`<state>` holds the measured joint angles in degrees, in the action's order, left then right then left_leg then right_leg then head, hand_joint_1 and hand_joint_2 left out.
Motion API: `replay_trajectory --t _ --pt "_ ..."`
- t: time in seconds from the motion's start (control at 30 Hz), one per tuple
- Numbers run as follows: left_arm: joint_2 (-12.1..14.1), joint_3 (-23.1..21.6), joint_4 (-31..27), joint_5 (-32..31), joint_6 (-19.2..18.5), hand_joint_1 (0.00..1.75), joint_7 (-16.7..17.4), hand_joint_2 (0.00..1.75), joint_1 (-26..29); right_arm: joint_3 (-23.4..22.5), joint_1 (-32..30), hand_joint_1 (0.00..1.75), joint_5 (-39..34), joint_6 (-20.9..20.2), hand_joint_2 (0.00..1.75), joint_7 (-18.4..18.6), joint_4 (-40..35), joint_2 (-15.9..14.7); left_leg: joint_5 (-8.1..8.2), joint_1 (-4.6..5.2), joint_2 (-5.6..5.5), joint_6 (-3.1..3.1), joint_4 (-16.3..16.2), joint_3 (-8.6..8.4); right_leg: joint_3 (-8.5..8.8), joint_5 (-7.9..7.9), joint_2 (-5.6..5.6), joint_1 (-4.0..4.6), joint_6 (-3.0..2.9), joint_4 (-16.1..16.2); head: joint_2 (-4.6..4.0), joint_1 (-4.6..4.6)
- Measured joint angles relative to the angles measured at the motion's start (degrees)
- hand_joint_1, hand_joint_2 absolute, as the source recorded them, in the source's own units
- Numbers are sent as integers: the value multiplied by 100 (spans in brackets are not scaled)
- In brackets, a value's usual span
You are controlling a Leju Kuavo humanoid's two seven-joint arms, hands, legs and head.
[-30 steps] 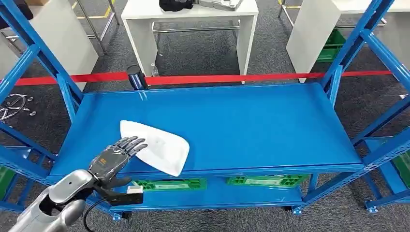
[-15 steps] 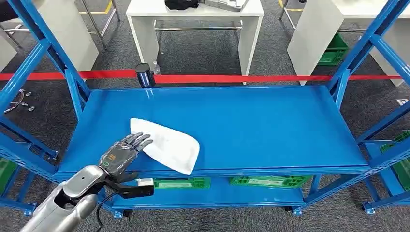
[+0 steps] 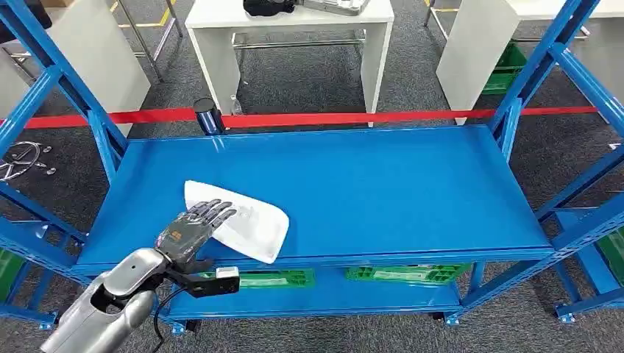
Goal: Take the parts from the cabinet and place them on the table.
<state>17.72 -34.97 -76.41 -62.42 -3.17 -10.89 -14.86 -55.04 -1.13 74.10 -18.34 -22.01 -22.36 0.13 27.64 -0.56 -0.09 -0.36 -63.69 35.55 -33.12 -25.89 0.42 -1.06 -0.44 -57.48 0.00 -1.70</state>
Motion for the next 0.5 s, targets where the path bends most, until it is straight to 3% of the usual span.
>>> replay_trajectory --t 0.03,0.07,0.17,0.2,0.23,0.27,0.33,0.37,0.4,0.43,0.5 --pt "-28 -4 26 -2 -9 0 -2 175 -63 0 20 0 0 4 0 0 15 2 -172 13 -2 62 460 -240 6 2 0 1 3 4 0 0" --pt "-65 -11 54 -6 -11 0 -4 175 -125 2 44 0 0 4 0 0 46 9 -79 43 7 81 621 -326 -15 2 -1 51 13 -10 0 9" --pt "-129 -28 146 -7 -28 0 -44 175 -194 2 63 0 0 26 0 0 100 0 -89 80 3 110 628 -289 -35 33 -6 17 100 19 0 4" --pt "-155 -37 179 -4 -37 0 -67 175 -226 6 75 0 0 59 0 -2 126 -2 -144 69 4 168 714 -352 -23 40 -6 35 156 41 0 4" --pt "-212 -48 214 4 -46 0 -90 175 -258 13 88 0 2 76 0 -4 155 -22 -197 28 18 188 785 -389 -92 -15 -10 14 153 -56 0 11" --pt "-238 -63 267 20 -63 0 -112 175 -322 22 107 0 2 81 0 -9 192 -35 -223 30 18 228 810 -387 -210 -171 -9 20 123 -313 0 22" --pt "-302 -96 398 37 -122 0 -131 175 -384 39 139 0 0 101 0 -11 247 -79 -234 43 18 246 809 -367 -657 -552 -10 12 82 -1263 0 28" --pt "-321 -113 480 44 -147 0 -155 175 -396 48 145 0 -2 105 0 -13 282 -87 -234 45 18 246 806 -362 -843 -670 -10 12 93 -1659 0 33" --pt "-343 -133 544 48 -136 0 -172 175 -411 52 143 0 -7 131 0 -13 308 -94 -234 46 16 245 803 -363 -929 -681 -11 6 130 -1824 0 31" --pt "-356 -142 601 51 -114 0 -199 175 -453 57 143 0 -22 151 0 -13 336 -101 -233 43 9 244 802 -367 -872 -599 -12 -3 184 -1701 0 33" --pt "-389 -188 717 50 -92 0 -214 175 -530 61 164 0 -42 190 0 -18 374 -116 -218 35 -7 222 773 -374 -443 -228 -18 -39 311 -832 0 39"
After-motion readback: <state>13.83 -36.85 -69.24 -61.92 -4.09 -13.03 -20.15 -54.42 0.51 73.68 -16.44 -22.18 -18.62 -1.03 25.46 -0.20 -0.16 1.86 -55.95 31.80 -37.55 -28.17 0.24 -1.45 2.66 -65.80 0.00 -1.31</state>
